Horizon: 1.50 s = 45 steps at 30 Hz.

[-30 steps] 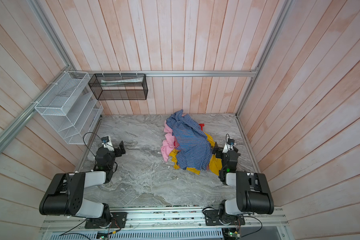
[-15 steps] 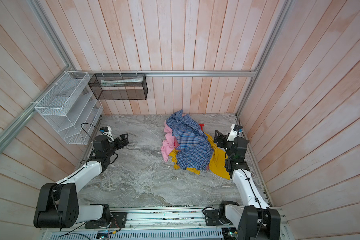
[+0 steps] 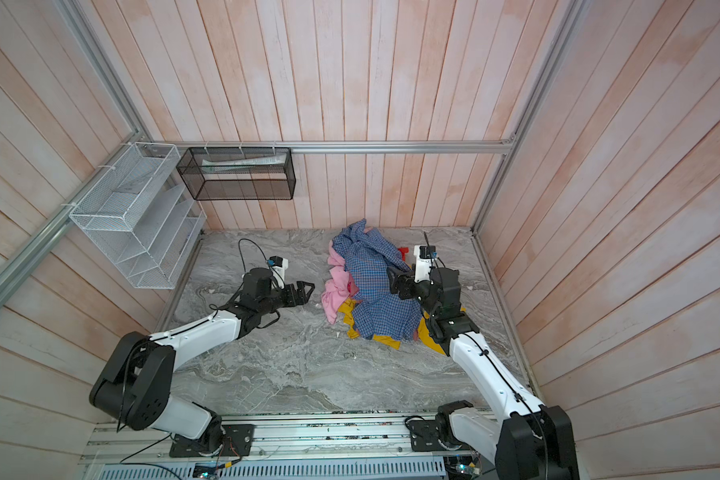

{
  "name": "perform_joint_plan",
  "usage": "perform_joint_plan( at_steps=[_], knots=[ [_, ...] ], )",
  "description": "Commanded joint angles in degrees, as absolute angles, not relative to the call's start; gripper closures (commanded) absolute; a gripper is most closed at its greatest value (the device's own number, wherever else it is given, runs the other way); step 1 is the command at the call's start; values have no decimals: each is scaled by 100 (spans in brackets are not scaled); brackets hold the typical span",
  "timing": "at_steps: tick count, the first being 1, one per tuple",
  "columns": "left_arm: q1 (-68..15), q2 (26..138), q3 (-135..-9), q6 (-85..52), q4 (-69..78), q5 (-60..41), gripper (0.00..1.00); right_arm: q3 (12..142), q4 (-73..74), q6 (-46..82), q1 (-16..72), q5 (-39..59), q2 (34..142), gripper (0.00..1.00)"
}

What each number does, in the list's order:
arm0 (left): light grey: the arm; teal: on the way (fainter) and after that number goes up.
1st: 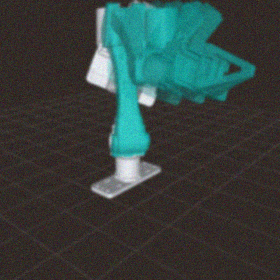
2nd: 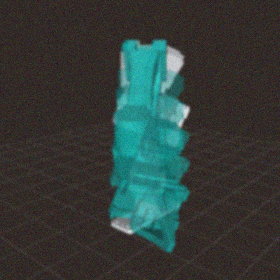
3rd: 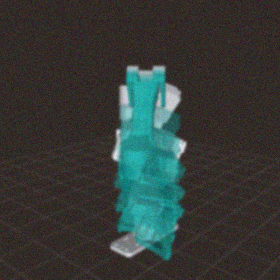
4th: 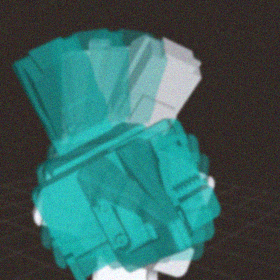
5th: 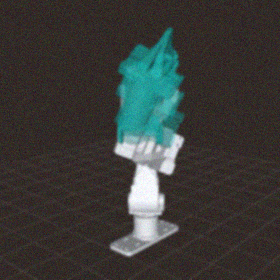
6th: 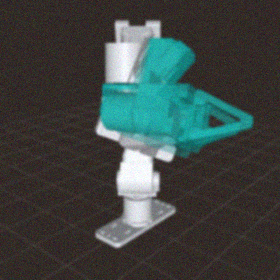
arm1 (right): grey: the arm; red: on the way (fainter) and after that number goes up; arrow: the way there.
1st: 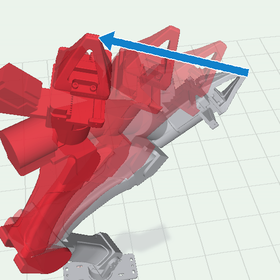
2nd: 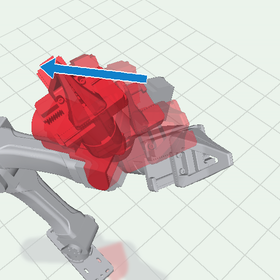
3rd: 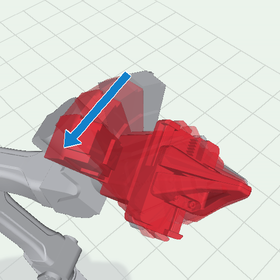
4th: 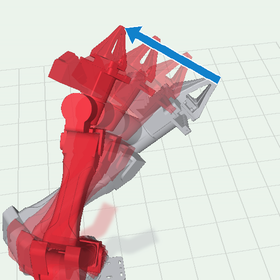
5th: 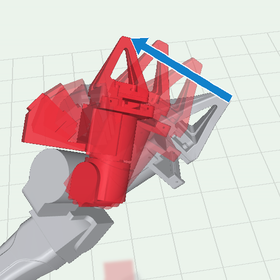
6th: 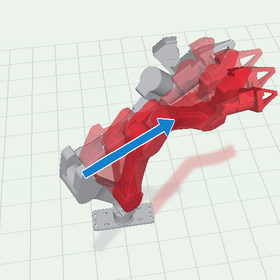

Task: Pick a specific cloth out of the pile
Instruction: 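Reach the left gripper into the pink shirt while the right approaches the pile, then close the left gripper on the pink shirt edge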

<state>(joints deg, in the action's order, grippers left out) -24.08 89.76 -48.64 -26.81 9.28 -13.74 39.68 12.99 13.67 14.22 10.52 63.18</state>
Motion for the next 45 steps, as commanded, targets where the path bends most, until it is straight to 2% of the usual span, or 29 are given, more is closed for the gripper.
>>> perform_joint_plan(
  at_steps=[1, 7, 9, 17, 22, 26, 29, 31, 35, 45],
  knots=[
    [-2512, 9595, -5573, -2599, 407, -1856, 10, 4149, 1230, 1196, 1441, 690, 6272, 16],
    [-2671, 10906, -6918, -2576, -232, -2235, 17, 4028, 1204, 1126, 1427, 666, 6101, 15],
    [-2680, 11280, -7342, -2649, -496, -2265, 23, 3990, 1172, 1093, 1424, 633, 6047, 15],
    [-2711, 11913, -8023, -2923, -790, -2110, 33, 3929, 1085, 933, 1276, 580, 5909, 13],
    [-2718, 11930, -7955, -3100, -608, -2167, 50, 3929, 1058, 892, 1147, 634, 5911, 13],
    [-2730, 12008, -7995, -3134, -587, -2256, 69, 3946, 1068, 914, 1064, 761, 5989, 13],
    [-2748, 12071, -8118, -3119, -664, -2284, 89, 3930, 1102, 923, 1063, 843, 6014, 13],
    [-2781, 12044, -8218, -3073, -804, -2139, 95, 3920, 1150, 957, 1056, 840, 6012, 13],
    [-2882, 11692, -8229, -2837, -844, -1778, 100, 3861, 1314, 1044, 991, 880, 5994, 13],
    [-3208, 10999, -8595, -2040, -1270, -744, 100, 3774, 1500, 1120, 904, 1047, 5946, 13]
  ],
)
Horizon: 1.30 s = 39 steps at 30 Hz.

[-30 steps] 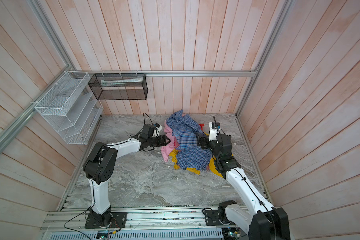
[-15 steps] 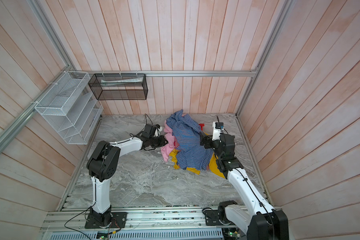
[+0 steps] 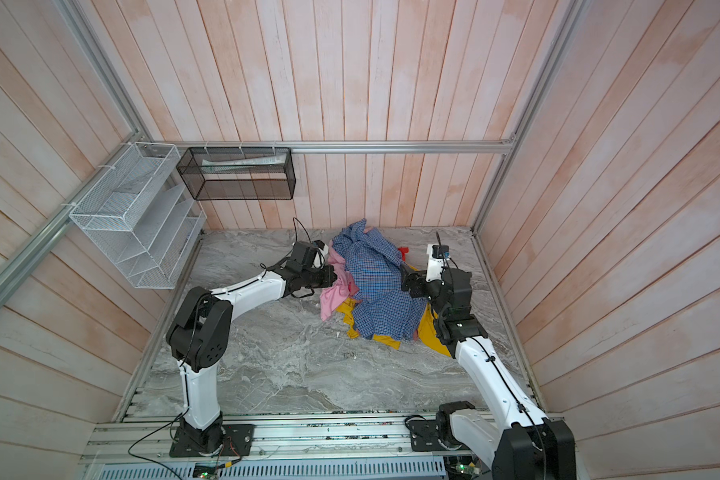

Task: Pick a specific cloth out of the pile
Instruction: 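Close the left gripper on the pink shirt edge, then lift the pink shirt high out of the pile with the left gripper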

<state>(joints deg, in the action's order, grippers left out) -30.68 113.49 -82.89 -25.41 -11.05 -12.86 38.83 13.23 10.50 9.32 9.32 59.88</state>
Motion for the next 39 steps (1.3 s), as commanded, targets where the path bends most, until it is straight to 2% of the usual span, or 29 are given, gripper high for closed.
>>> perform_joint_plan(
  at_steps=[1, 9, 17, 23, 33, 39],
  knots=[
    [-3244, 10947, -8670, -1919, -1342, -613, 100, 3755, 1526, 1133, 897, 1045, 5936, 12],
    [-3577, 10724, -9444, -1014, -1907, 258, 100, 3633, 1632, 1197, 845, 1049, 5843, 12],
    [-4128, 10820, -10051, -112, -2336, 1075, 100, 3681, 1709, 1028, 844, 1750, 5948, 12],
    [-4192, 10609, -10452, -57, -2386, 1461, 100, 3613, 1738, 931, 845, 1736, 5924, 12],
    [-4313, 10141, -10846, 145, -2489, 1860, 100, 3652, 1780, 692, 844, 2425, 6004, 14],
    [-4491, 9962, -10969, 349, -2642, 2163, 100, 3665, 1598, 545, 914, 2318, 5927, 14]
  ],
)
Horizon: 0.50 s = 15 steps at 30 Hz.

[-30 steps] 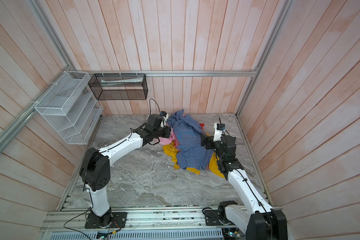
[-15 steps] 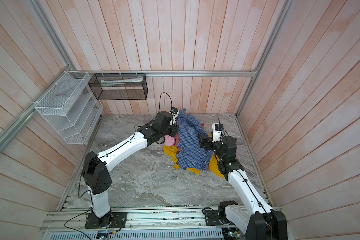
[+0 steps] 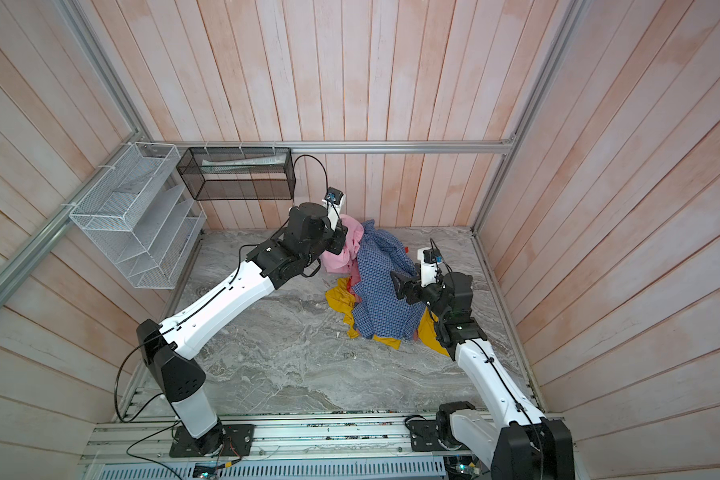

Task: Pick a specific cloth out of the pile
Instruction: 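Lift the pink shirt high out of the pile with the left gripper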

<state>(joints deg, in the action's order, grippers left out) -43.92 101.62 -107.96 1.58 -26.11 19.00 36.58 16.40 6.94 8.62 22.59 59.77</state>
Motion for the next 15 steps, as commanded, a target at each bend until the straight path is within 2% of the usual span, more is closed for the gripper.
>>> perform_joint_plan(
  at_steps=[1, 15],
  knots=[
    [-4503, 9932, -10977, 337, -2658, 2196, 100, 3635, 1623, 553, 922, 2301, 5904, 14],
    [-4667, 9492, -11579, 890, -2496, 2757, 100, 3538, 1780, 555, 980, 2076, 5828, 14]
  ],
)
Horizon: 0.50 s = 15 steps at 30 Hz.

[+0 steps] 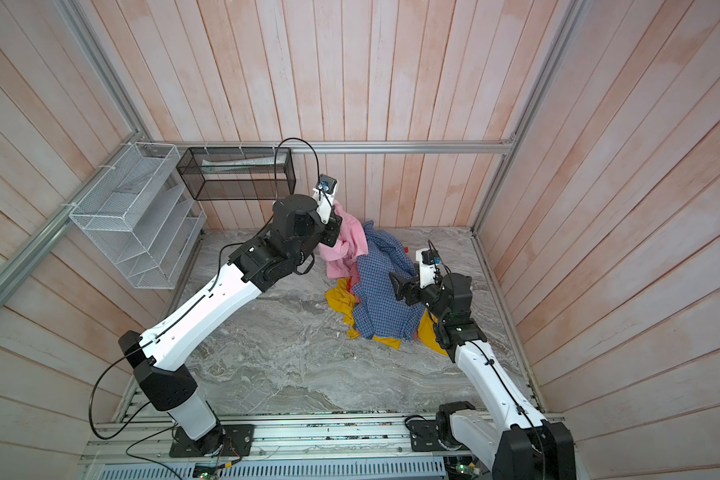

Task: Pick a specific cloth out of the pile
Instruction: 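Lift the pink shirt high out of the pile with the left gripper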

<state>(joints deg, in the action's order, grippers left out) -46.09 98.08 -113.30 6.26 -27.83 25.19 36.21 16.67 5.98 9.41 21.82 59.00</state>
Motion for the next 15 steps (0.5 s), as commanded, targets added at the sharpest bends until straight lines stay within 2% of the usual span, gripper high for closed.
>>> perform_joint_plan(
  at_steps=[1, 9, 15],
  knots=[
    [-4667, 9460, -11643, 986, -2427, 2812, 100, 3538, 1791, 554, 980, 2074, 5840, 14],
    [-4684, 9313, -12525, 1499, -2375, 2927, 100, 3484, 1904, 562, 989, 1978, 5839, 14],
    [-4748, 9114, -12674, 1707, -2174, 2843, 100, 3472, 2006, 556, 987, 1898, 5836, 14]
  ],
)
